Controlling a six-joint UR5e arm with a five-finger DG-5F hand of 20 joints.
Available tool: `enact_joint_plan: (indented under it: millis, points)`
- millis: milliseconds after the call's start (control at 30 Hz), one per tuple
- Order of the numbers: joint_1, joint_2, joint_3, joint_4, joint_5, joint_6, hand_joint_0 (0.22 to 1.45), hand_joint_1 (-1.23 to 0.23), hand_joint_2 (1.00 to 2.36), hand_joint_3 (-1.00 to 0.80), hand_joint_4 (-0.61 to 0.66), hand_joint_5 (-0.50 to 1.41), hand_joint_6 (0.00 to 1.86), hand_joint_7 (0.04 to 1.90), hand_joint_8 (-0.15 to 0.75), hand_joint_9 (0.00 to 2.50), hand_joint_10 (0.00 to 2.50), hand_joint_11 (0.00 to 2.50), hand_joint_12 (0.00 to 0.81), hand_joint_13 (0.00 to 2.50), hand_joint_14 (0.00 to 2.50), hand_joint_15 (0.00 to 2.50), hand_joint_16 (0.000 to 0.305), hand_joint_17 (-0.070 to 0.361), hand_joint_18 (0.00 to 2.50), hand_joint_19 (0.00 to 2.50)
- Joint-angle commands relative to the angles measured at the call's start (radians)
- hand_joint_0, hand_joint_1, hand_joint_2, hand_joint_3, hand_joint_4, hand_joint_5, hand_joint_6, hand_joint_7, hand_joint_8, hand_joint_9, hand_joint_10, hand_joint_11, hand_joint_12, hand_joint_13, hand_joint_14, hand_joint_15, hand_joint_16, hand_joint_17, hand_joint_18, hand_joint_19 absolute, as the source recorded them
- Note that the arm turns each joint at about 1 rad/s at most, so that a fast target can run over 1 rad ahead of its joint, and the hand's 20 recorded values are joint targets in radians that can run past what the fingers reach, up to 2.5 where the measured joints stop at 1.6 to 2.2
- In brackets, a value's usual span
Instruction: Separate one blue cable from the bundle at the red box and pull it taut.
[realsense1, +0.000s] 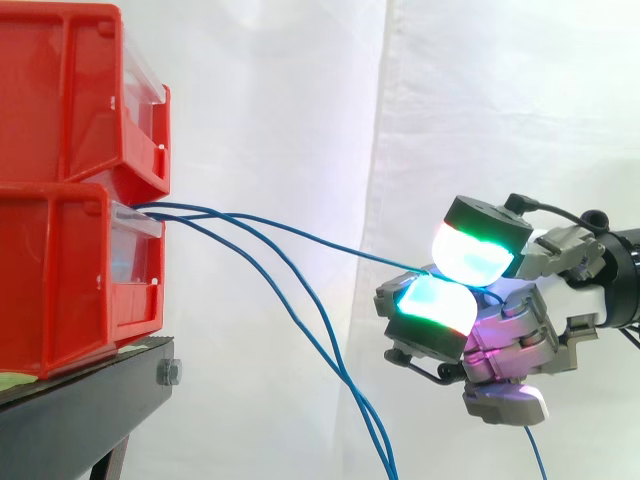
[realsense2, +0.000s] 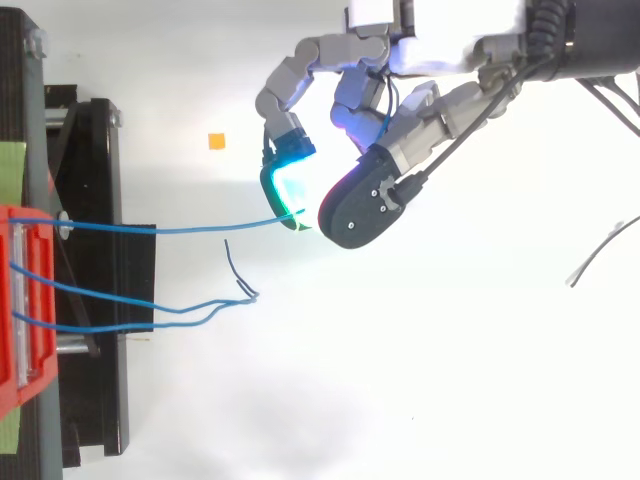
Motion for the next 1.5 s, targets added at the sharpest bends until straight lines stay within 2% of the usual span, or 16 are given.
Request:
enact_joint_plan:
  millis: [0, 1467]
  points:
    - [0.0, -0.001, -0.001, 0.0, 0.001, 0.0, 0.76, -0.76, 1.01, -0.39, -0.04, -0.18, 0.92, 1.2, 0.296, 1.02, 1.46, 1.57, 0.37, 1.02, 1.71, 1.48, 0.044, 0.099, 1.04, 1.15]
    - [0.001, -0.001, -0.004, 0.0, -0.001, 0.0, 0.76, -0.76, 1.01, -0.4, -0.05, -0.18, 0.92, 1.2, 0.296, 1.02, 1.46, 1.56, 0.367, 1.01, 1.7, 1.48, 0.044, 0.099, 1.03, 1.14]
